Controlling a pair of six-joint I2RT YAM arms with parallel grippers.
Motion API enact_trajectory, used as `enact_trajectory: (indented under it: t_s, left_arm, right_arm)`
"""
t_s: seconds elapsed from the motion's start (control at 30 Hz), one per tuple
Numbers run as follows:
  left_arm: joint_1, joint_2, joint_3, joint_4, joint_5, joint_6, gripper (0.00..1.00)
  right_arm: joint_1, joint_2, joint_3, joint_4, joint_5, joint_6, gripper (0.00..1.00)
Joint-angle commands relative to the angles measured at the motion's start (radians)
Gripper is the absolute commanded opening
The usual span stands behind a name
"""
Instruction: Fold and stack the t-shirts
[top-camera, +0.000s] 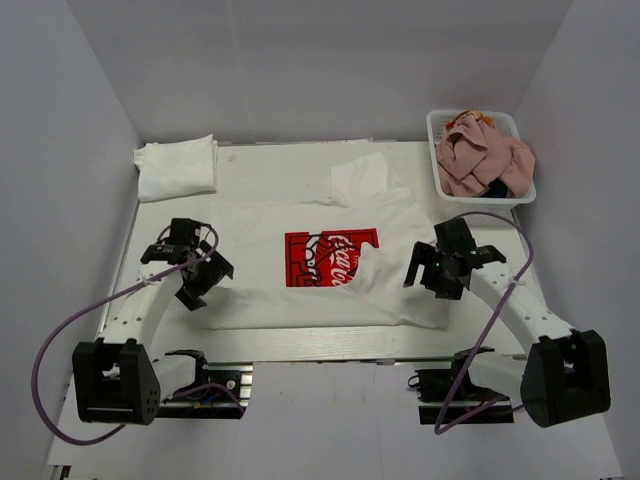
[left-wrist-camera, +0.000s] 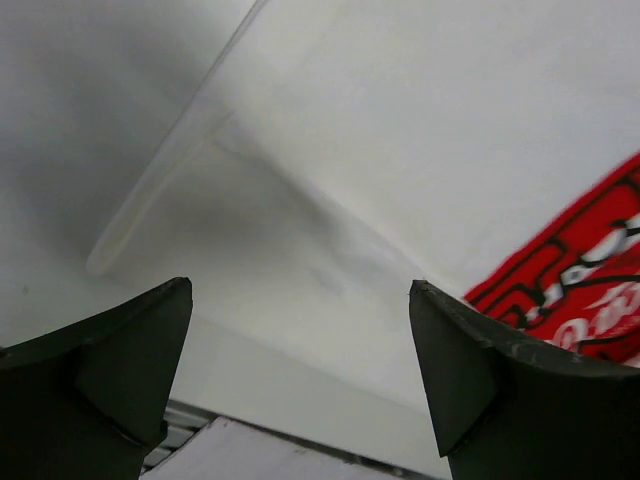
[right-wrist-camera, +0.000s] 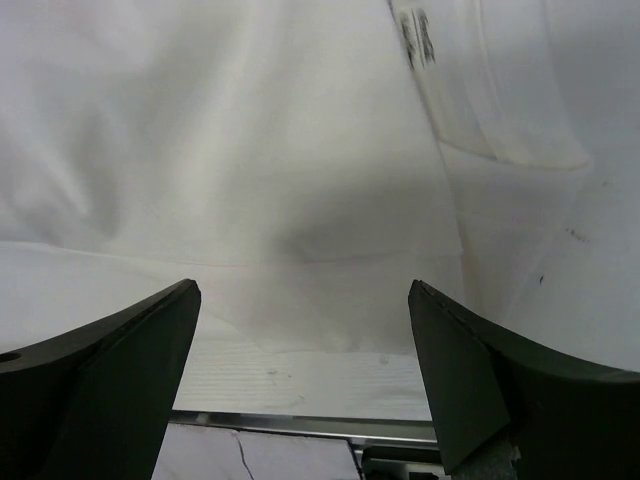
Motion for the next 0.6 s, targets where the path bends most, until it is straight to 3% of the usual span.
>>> enact_trajectory:
  t_s: [0.0, 0.3, 0.57]
  left_arm:
    - [-0.001, -0.062, 0.106, 0.024, -0.093, 0.016, 0.99]
    - [0.021, 0.138, 0.362, 0.151, -0.179, 0.029, 0.99]
    - [0.05, 0.503, 0.617, 0.193, -0.265, 0.091, 0.99]
  right_arm:
    - [0.013, -0.053, 0.118, 0.04, 0.026, -0.053, 0.9]
    - [0.042, 0.181, 0.434, 0.338, 0.061, -0.139, 0.9]
    - [0.024, 0.646, 0.912, 0.39, 0.069, -0.269, 0.9]
